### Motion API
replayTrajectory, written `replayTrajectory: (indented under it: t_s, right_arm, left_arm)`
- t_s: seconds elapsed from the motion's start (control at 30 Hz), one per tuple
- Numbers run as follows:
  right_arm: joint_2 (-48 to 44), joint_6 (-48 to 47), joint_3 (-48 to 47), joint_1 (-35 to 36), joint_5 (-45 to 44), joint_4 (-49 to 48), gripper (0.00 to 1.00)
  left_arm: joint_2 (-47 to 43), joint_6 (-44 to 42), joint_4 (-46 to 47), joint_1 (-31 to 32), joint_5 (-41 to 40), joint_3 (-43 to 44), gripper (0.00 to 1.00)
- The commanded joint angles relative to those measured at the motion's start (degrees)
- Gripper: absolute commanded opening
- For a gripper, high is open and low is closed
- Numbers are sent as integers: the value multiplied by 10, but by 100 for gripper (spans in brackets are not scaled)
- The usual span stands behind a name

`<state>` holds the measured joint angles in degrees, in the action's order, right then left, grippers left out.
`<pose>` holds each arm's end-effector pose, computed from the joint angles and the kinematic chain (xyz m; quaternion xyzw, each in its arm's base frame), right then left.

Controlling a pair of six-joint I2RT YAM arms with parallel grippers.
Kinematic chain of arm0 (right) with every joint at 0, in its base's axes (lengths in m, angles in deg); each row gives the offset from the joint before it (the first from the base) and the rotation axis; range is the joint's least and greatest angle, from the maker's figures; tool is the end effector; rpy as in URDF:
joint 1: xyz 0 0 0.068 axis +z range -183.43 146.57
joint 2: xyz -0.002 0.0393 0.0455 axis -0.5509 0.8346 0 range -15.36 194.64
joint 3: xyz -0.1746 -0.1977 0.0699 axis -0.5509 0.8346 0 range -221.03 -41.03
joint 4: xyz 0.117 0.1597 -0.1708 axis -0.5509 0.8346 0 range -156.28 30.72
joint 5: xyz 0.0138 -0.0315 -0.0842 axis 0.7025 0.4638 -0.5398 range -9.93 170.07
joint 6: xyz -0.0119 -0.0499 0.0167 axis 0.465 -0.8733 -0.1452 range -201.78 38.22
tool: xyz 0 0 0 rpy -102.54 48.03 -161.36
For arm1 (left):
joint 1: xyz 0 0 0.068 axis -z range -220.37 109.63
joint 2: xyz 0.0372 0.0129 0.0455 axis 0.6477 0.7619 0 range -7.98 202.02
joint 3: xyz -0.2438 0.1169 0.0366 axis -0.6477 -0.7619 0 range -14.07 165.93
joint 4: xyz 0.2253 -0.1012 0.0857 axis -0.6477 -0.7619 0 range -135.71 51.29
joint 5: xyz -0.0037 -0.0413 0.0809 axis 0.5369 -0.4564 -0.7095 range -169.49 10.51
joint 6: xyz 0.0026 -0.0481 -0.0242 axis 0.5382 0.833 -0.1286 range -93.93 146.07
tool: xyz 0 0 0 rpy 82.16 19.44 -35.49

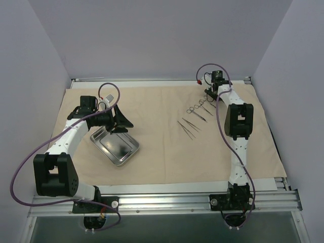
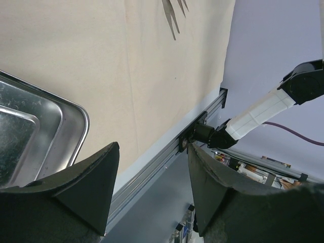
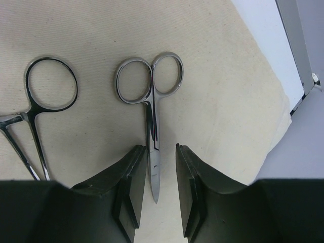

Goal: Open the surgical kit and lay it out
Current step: Place the medical item in the surgical kit, then reset both arms

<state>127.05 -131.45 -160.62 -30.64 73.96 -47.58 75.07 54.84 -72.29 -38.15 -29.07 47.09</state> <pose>0.5598 0.0235 0.1624 -0.3828 0.8264 -0.2077 0.3568 0.2912 -0.0387 0.2604 -0.0754 0.8699 -0.4637 0.1502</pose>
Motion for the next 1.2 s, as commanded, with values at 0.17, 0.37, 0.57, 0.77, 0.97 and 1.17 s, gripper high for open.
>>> replayTrajectory:
  t_s: [0.17, 0.37, 0.57, 0.77, 0.97, 1.17]
  right_arm:
    - [-11, 55, -37, 12, 13, 19, 36]
    - [-86, 151, -39, 36, -73, 6, 100]
    - [-205, 361, 41, 93, -87, -18, 100]
    - [-417, 623, 339, 135, 69, -237, 100]
    - [-577, 722, 613, 224, 26, -353, 100]
    - [-807, 767, 852, 294, -136, -395, 100]
  left_arm:
    - [-2, -11, 21, -5, 10, 7, 65]
    - [-10, -14, 12, -5, -7, 16, 65]
    - [-32, -9, 6, -5, -38, 19, 67]
    - [-51, -1, 16, -5, -87, 34, 94]
    - [-78, 82, 151, -3, -75, -40, 94]
    - [-101, 216, 396, 26, -45, -156, 94]
